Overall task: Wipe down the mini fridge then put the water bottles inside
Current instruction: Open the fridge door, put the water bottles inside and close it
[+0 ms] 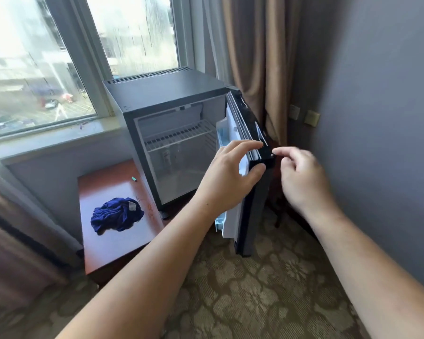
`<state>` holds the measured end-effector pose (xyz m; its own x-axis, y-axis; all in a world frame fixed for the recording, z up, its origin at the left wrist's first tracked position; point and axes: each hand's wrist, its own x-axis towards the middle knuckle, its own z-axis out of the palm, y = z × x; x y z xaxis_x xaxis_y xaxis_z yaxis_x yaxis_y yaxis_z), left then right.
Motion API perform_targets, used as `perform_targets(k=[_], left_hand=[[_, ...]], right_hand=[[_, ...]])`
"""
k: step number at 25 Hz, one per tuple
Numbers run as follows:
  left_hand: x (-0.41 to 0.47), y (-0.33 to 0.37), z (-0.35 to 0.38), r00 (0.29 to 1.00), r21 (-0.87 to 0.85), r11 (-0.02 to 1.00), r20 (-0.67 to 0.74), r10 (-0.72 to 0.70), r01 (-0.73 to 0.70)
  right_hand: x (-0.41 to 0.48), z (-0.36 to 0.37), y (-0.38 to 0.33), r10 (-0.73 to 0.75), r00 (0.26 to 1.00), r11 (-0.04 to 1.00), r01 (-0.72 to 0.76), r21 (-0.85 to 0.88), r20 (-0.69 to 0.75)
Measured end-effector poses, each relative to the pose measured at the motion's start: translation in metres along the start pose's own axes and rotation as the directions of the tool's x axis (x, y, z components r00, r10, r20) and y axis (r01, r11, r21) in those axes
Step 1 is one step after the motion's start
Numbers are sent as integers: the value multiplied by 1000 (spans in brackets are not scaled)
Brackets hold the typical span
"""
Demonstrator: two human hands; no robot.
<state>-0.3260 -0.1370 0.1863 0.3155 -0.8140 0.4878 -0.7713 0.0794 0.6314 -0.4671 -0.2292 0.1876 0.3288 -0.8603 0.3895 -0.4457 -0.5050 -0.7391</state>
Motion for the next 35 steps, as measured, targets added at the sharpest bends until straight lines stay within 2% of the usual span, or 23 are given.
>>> perform_targets(k=[2, 6, 12, 16, 20, 26, 32, 35], left_hand=[[-3, 4, 3, 999, 75, 997, 41, -24, 21], [-17, -6, -5, 998, 130, 991, 64, -28, 19], [-34, -54, -44, 995, 130, 989, -76, -66, 76], [-31, -111, -85, 971, 137, 977, -197, -133, 162], [-12, -173, -135, 960, 261, 931, -179, -213, 255], [42, -238, -184, 945, 417, 847, -140, -297, 328], [56, -254, -186, 935, 271, 903, -221, -278, 333], [64, -250, -185, 906, 182, 909, -283, -316, 374]], right_hand=[[-11, 5, 2, 47, 994, 998, -51, 36, 97], [-20, 14, -9, 11, 996, 996, -19, 86, 91], [-20, 73, -57, -47, 994, 995, 38, 95, 102], [-5, 133, -104, -148, 949, 988, 131, 79, 279], [27, 185, -156, -151, 875, 986, 167, 4, 460], [75, 254, -196, -84, 820, 993, 115, -19, 566], [99, 265, -181, -89, 807, 996, 91, 25, 584], [108, 262, -176, -138, 792, 990, 103, 93, 595]])
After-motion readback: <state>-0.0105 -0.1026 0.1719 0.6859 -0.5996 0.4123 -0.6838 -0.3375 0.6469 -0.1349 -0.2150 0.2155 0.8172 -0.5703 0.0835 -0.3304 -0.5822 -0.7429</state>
